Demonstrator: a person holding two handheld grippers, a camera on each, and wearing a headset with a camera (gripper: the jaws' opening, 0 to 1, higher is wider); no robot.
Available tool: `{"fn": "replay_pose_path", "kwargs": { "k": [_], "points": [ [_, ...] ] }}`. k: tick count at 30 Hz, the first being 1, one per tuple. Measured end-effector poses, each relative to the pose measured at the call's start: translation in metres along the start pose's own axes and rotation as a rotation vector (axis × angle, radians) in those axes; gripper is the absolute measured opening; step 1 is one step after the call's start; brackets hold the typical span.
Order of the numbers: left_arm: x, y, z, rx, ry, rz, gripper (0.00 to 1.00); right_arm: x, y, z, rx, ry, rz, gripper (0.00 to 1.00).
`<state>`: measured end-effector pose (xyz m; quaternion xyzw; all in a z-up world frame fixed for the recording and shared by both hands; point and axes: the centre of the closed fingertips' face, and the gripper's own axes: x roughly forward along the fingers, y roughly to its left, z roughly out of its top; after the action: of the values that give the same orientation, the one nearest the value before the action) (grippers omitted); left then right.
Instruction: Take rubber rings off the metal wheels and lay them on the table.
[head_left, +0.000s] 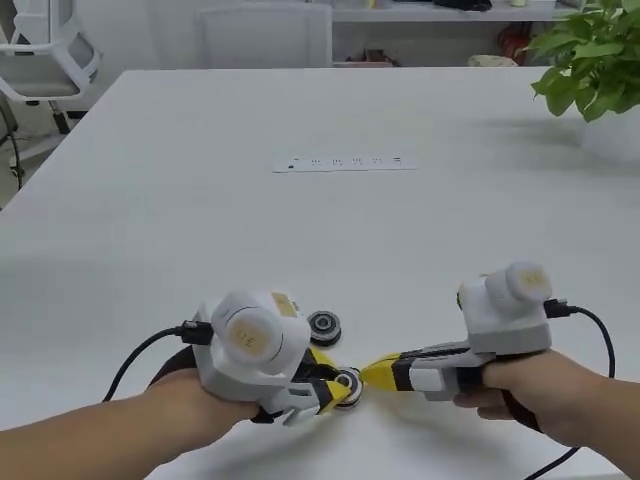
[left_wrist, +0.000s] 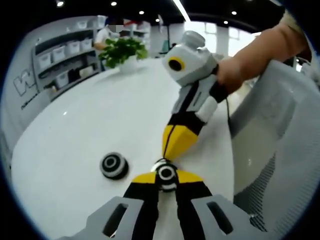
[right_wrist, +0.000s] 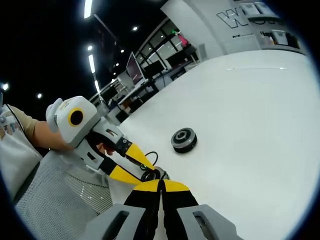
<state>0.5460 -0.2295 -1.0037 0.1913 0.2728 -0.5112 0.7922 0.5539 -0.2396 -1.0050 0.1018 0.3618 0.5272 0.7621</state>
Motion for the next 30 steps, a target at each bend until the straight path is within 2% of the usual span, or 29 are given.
{"fn": "replay_pose_path", "kwargs": {
  "k": [7,12,21,23,24,26,30],
  "points": [
    [0.000,0.001,0.000,-0.001,0.001,0.004,0.12,0.000,0.003,0.001,-0.013,0.001,0.006,0.00],
    [0.000,0.000,0.000,-0.005,0.003,0.000,0.12,0.003,0.011,0.000,-0.048,0.017,0.023,0.00],
    [0.000,0.000,0.000,0.000,0.003,0.000,0.12,0.006,0.017,0.000,-0.062,0.024,0.052,0.00],
    [0.000,0.000,0.000,0.000,0.002,0.000,0.12,0.007,0.024,0.002,-0.059,0.013,0.086,0.00],
    [0.000,0.000,0.000,0.000,0.002,0.000,0.12,0.008,0.032,0.004,-0.070,0.008,0.131,0.00],
    [0.000,-0.001,0.001,0.000,0.000,0.000,0.12,0.008,0.030,0.005,-0.094,0.012,0.102,0.00],
    [0.000,-0.001,0.001,-0.003,-0.004,-0.001,0.12,0.008,0.027,0.003,-0.084,0.017,0.098,0.00]
  ]
}}
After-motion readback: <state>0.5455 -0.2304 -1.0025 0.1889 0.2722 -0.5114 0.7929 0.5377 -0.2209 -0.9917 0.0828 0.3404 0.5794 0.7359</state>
